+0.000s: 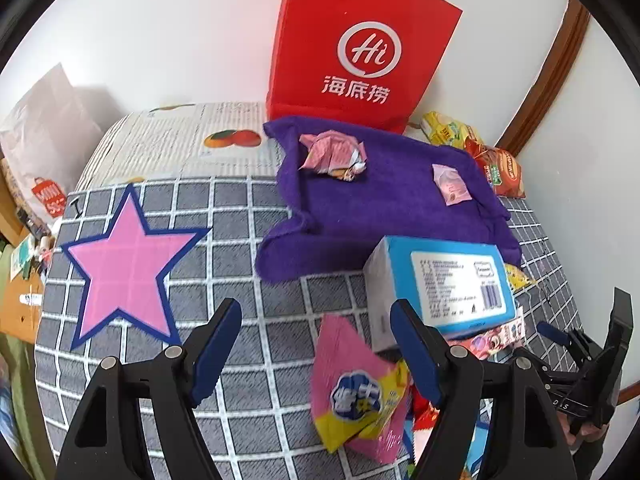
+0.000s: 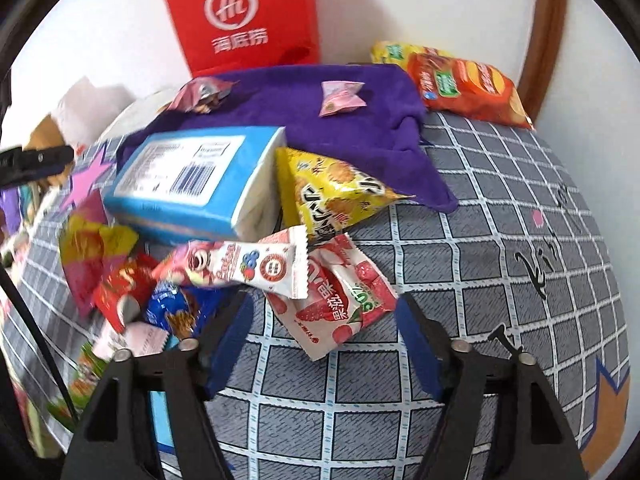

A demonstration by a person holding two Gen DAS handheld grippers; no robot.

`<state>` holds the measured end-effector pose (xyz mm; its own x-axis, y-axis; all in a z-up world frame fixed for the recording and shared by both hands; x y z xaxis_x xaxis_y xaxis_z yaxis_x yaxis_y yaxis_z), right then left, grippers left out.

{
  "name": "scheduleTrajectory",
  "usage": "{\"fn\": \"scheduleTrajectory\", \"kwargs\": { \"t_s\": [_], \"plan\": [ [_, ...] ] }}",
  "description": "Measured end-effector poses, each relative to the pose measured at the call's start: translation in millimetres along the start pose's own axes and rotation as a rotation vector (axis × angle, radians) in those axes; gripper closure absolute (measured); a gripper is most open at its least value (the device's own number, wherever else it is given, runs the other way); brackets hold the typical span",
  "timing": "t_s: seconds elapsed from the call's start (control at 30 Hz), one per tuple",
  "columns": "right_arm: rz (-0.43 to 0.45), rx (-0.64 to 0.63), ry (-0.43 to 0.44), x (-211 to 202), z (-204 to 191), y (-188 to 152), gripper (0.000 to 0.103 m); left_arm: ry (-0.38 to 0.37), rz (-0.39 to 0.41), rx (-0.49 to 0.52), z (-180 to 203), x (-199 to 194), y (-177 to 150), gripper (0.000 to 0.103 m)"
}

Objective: Organize snacks
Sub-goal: 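Move both tools back to the snack pile, then grasp a red strawberry snack bag with the right tool while the left tool grasps a pink-yellow bag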

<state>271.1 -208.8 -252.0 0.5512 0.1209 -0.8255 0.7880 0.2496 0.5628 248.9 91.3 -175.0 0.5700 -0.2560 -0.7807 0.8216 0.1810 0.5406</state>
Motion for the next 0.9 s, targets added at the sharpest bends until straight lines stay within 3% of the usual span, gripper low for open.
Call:
{"fn": "scheduleTrajectory", "kwargs": {
  "t_s": [0.37,0.43,0.6,0.7,0.9],
  "plan": [
    [-0.02,-0.065,-0.017,41.4,-4.7,5.8,0.025,0.04,-0.01,-0.033,-15.0,-6.5,-20.7,0.028],
    [-0.012,-0.064,-0.001,38.2,-4.0,5.2,0.039,0.036,-0.007,-0.04,-16.6,-8.7,-22.8,0.028],
    [-0.032,-0.054,0.002,25.2,2.9,-10.3,0.042,0.022,-0.005,-0.048,-16.9,-12.0,-30.7,0.028],
    [-0.028,-0.021,0.006,13.2,8.0,-21.1,0.051,-0.004,-0.005,-0.048,-13.5,-12.7,-36.5,0.028],
    [-0.044,0.071,0.001,-2.8,17.7,-36.9,0.054,-0.07,-0.017,-0.042,2.4,-5.4,-42.8,0.028]
  ]
}}
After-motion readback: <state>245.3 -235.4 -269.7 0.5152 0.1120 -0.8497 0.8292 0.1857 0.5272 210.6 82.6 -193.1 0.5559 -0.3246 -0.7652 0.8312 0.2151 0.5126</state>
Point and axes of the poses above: each gripper's, at about its wrist camera, not at the fingertips, and x roughly the way its jaws point, z to its right, y to its top, the point moved 7 cm from there along x, roughly the way its jaws point, and after that the axes turned 9 degrees about -y, right-handed, at the moved point
